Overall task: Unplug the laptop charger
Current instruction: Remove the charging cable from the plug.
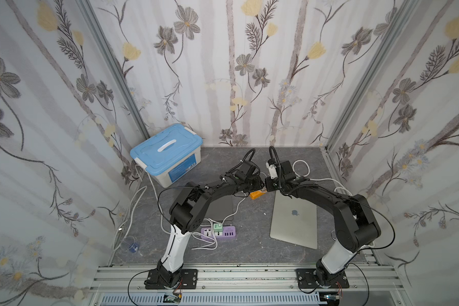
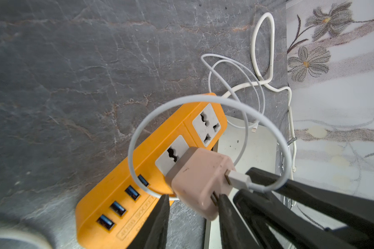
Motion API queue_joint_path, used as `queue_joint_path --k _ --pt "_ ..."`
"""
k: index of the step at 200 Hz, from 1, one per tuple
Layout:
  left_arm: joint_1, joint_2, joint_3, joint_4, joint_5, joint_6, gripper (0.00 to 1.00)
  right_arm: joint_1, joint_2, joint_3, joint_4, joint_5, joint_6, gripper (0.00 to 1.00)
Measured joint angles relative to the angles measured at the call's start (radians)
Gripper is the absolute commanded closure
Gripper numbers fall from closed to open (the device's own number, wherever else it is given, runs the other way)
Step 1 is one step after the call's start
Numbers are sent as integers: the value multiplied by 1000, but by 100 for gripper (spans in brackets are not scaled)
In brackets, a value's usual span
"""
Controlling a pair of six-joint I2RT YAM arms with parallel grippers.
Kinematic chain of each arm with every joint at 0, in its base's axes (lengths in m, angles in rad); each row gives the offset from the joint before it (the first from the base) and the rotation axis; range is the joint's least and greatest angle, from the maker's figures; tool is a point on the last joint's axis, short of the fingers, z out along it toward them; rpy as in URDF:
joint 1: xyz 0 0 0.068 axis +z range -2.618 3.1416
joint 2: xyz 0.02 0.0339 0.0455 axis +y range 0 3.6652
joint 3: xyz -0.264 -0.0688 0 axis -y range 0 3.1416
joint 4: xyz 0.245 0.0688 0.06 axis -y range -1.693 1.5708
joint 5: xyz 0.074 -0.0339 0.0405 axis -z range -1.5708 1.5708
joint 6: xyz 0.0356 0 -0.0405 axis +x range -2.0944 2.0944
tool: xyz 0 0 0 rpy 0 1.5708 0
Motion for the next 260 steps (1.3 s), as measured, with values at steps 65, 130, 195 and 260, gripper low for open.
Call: queue_joint_path --k 65,130,195,260 --pt "0 -2 -7 9 3 0 60 0 6 3 0 6 -1 90" --pt "0 -2 -7 6 3 0 60 2 6 9 -8 12 -13 93" --pt "0 -2 -5 -5 -2 0 60 5 6 32 -43 21 -20 95" --pt "1 1 -2 -10 -1 0 60 8 6 58 -44 31 -19 95"
